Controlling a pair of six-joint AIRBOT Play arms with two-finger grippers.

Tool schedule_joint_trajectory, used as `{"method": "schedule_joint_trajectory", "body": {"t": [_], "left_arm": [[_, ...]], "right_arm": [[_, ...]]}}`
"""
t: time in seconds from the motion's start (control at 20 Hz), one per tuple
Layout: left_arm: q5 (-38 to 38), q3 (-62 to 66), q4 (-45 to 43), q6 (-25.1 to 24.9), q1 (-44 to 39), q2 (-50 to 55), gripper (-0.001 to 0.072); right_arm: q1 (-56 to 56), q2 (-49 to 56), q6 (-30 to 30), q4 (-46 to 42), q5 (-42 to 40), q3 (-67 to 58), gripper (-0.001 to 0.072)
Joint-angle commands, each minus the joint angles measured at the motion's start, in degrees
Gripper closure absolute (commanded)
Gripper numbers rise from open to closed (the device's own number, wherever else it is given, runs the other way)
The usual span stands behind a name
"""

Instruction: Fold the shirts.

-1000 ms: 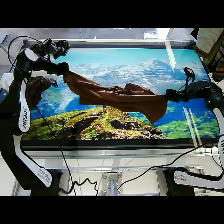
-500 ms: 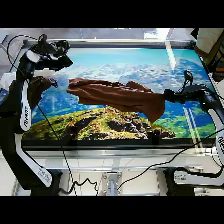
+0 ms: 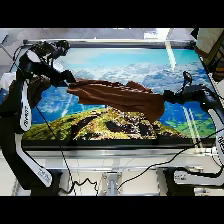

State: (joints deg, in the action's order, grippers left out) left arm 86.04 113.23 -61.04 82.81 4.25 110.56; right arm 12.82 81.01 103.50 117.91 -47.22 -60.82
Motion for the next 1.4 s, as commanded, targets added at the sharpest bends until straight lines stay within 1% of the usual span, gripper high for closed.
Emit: {"method": "schedule_joint_trajectory", "body": {"t": [0.0,0.1,0.2,0.35,0.45,0.55,0.7,0.8,0.85,0.95,1.15,1.25,1.3,1.35], "left_arm": [[8.96,-0.90,-0.37,2.99,-0.35,0.02,0.0049],[8.28,-3.80,-0.13,2.99,-1.57,0.02,0.0050],[5.35,-7.74,-0.26,2.97,-3.23,0.02,0.0050],[-2.34,-13.05,-0.57,3.54,-5.70,0.02,0.0050],[-7.65,-15.50,-2.58,5.20,-6.64,0.02,0.0051],[-10.93,-16.83,-6.84,7.21,-6.84,0.04,0.0062],[-13.84,-17.00,-11.30,8.72,-6.82,0.15,0.0071],[-16.41,-17.00,-10.71,9.05,-6.82,0.17,0.0073],[-17.38,-17.00,-10.05,9.20,-6.82,0.37,0.0097],[-17.59,-17.00,-7.67,9.09,-6.82,1.51,0.0109],[-16.74,-17.00,1.51,7.13,-6.86,5.09,0.0109],[-16.09,-17.00,1.46,6.58,-6.86,5.79,0.0111],[-15.78,-17.00,0.74,5.79,-6.84,5.81,0.0153],[-15.39,-17.00,0.46,4.85,-6.82,5.81,0.0173]], "right_arm": [[-0.04,0.02,0.04,-0.02,-1.36,0.02,0.0682],[-0.04,0.02,0.04,-0.04,-1.90,0.04,0.0682],[-0.04,0.02,0.04,-0.02,-2.05,0.04,0.0682],[-0.04,0.02,0.04,-0.02,-2.10,0.02,0.0682],[-0.04,0.02,0.04,-0.04,-2.10,0.02,0.0682],[-0.04,0.02,0.31,-0.02,-2.10,0.02,0.0682],[-0.07,0.04,1.38,0.22,-2.19,0.02,0.0682],[-0.07,0.02,1.51,0.61,-2.19,0.02,0.0682],[-0.07,0.02,1.51,0.66,-2.16,0.02,0.0682],[-0.07,0.02,1.51,0.92,-2.19,0.02,0.0682],[-0.07,0.02,1.51,1.29,-2.23,0.02,0.0682],[-0.07,0.02,1.55,1.68,-2.19,0.02,0.0682],[-0.07,0.02,1.60,1.70,-2.16,0.02,0.0682],[-0.07,0.02,1.90,1.70,-2.16,0.02,0.0682]]}}
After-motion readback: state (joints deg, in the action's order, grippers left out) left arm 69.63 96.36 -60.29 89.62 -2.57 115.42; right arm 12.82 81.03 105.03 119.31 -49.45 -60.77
